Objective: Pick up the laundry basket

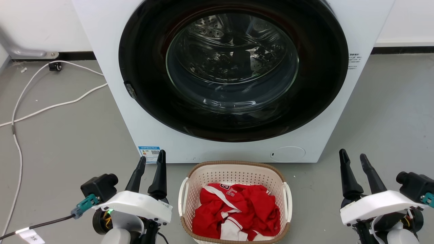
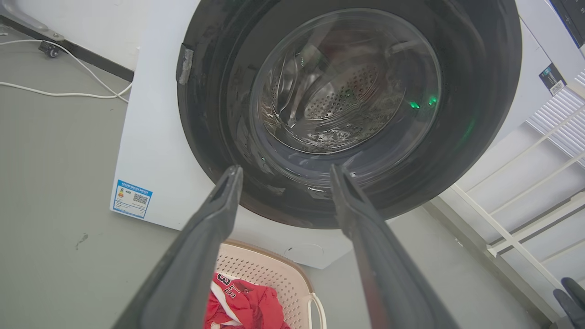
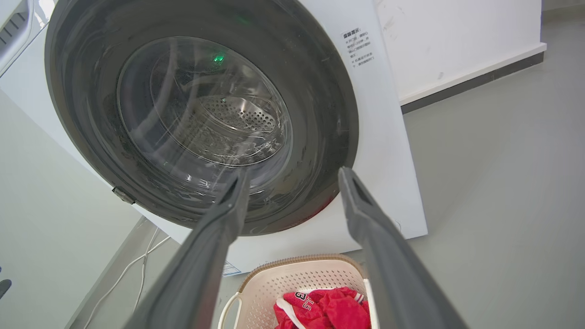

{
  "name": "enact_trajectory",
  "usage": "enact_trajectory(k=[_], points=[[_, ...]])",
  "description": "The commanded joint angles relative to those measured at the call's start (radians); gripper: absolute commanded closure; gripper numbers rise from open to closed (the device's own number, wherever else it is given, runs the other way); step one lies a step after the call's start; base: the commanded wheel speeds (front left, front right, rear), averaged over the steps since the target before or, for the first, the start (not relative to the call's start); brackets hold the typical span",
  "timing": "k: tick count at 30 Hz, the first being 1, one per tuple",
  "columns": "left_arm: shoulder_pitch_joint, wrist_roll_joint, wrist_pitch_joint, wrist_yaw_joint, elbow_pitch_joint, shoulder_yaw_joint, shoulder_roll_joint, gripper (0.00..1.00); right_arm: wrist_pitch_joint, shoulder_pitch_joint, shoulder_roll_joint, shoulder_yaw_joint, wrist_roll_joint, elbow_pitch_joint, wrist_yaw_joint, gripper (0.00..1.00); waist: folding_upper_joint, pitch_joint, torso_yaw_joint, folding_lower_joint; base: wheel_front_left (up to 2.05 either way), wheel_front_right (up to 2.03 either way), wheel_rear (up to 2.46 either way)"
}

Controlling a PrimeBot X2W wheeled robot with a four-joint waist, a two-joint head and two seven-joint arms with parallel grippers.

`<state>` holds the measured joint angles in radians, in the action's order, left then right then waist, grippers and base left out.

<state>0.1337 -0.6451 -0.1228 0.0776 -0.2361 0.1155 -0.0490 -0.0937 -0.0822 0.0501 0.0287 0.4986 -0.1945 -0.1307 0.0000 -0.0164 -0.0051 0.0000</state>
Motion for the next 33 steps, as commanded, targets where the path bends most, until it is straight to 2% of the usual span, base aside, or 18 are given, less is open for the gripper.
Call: enact_trajectory(k=[1, 33], points=[[0.028, 0.035, -0.011, -0.006, 0.003, 0.007, -0.003, 0.00, -0.008, -0.019, 0.001, 0.000, -0.041, 0.014, 0.000, 0.00, 0.0000, 0.000, 0.000, 0.0000, 0.00, 0.00, 0.00], [0.052, 0.341, -0.091, -0.038, -0.065, 0.060, -0.002, 0.00, -0.044, 0.001, 0.001, -0.038, -0.375, 0.026, 0.000, 0.00, 0.0000, -0.003, -0.002, 0.0000, 0.00, 0.00, 0.00]])
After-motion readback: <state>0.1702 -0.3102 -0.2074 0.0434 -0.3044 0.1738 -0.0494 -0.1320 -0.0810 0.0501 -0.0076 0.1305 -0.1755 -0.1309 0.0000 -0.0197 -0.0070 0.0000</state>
